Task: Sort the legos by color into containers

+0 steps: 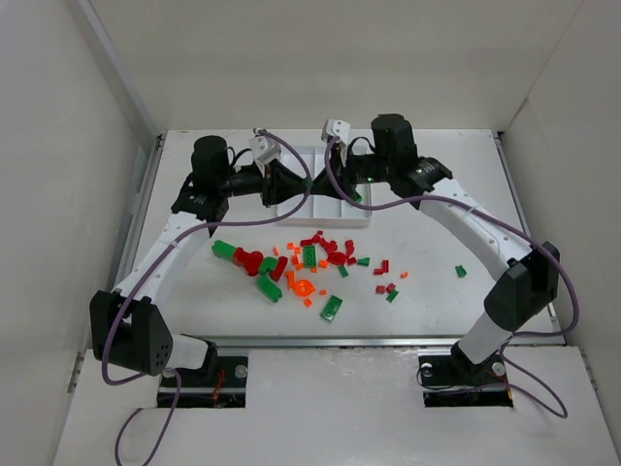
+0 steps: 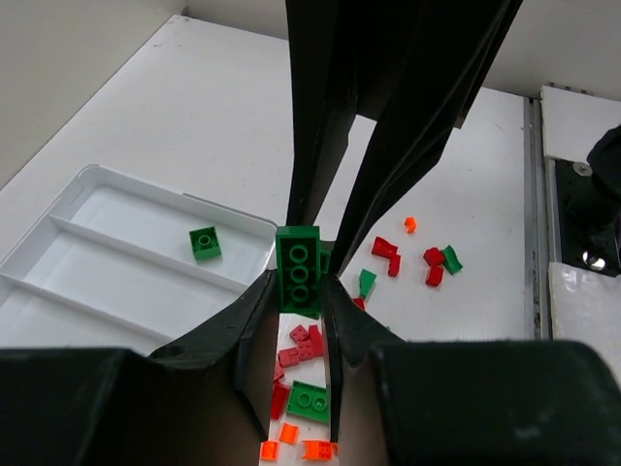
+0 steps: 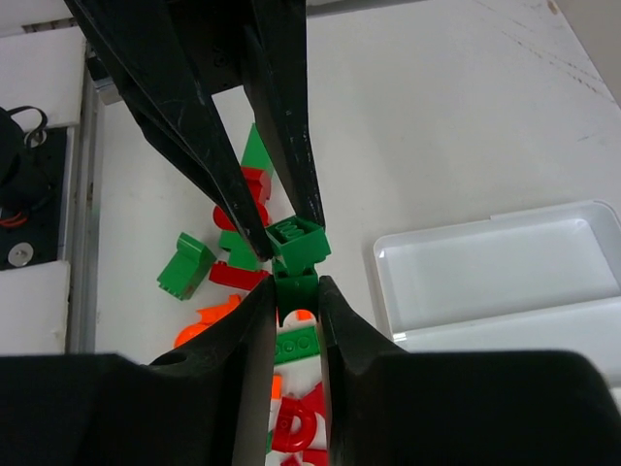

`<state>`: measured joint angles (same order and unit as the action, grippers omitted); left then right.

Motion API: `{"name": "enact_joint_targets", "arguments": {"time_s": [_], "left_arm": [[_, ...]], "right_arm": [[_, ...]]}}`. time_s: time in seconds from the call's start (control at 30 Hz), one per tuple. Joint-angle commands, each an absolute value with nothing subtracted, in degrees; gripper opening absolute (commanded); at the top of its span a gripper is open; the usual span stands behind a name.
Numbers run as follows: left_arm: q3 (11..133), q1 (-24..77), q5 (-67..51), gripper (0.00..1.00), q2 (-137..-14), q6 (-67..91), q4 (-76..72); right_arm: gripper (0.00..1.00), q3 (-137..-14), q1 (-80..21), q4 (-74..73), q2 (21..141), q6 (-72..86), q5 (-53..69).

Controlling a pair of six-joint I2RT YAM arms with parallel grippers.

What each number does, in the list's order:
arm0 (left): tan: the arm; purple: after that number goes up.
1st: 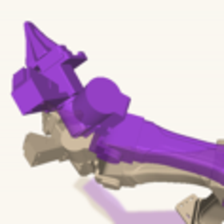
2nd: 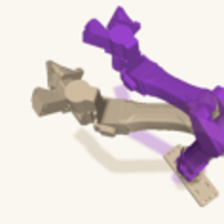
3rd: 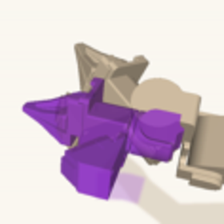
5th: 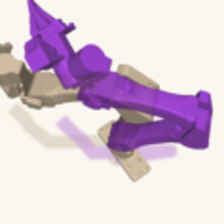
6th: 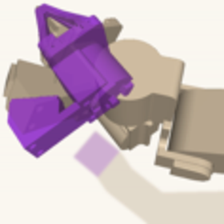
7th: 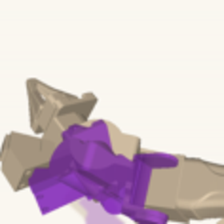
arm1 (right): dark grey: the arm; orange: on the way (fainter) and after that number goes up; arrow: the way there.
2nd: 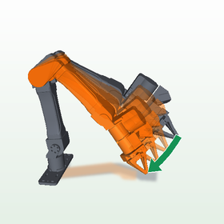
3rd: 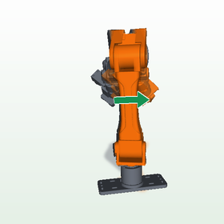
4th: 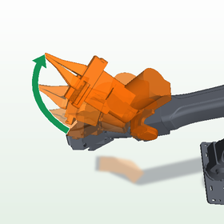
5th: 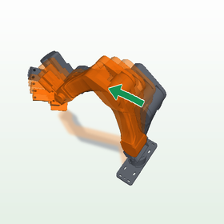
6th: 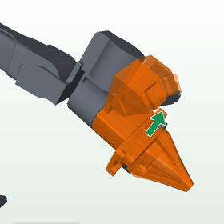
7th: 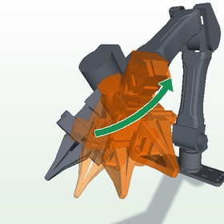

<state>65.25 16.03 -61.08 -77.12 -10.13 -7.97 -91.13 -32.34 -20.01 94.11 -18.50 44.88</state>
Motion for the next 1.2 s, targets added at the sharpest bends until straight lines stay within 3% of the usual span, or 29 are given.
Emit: {"name": "enact_joint_targets", "arguments": {"time_s": [0.0, 0.13, 0.27, 0.4, 0.73, 1.0, 1.07, 1.17], "left_arm": [[66.27, 16.17, -59.25, 0.00, -74.54, -7.38, -11.95], [66.27, 16.17, -56.26, 0.00, -74.53, -3.88, -14.40], [66.27, 16.17, -38.39, 0.00, -74.01, 2.54, -18.02], [66.27, 16.17, -27.63, 0.00, -74.00, 3.08, -16.09], [63.11, 16.70, -25.49, 0.00, -71.72, -0.44, -12.48], [62.05, 16.70, -24.96, 0.00, -71.19, -1.58, -12.48], [62.05, 16.70, -24.96, 0.00, -71.19, -2.11, -12.48], [61.52, 16.70, -24.96, 0.00, -71.19, -2.11, -13.00]], "right_arm": [[0.07, -90.81, -32.96, -19.51, 93.87, -19.16, 43.25], [0.01, -86.59, -32.96, -17.67, 92.64, -18.55, 39.65], [0.00, -83.06, -29.28, -13.46, 94.30, -9.37, 28.94], [0.00, -86.20, -26.11, -9.23, 99.56, 7.71, 5.67], [0.00, -117.23, -24.26, -20.03, 127.25, 12.74, -15.20], [0.01, -118.56, -23.21, -18.98, 131.13, 14.59, -20.21], [0.07, -118.56, -23.20, -18.98, 131.66, 15.29, -17.59], [0.44, -119.17, -22.59, -19.68, 132.28, 15.29, -10.21]]}}
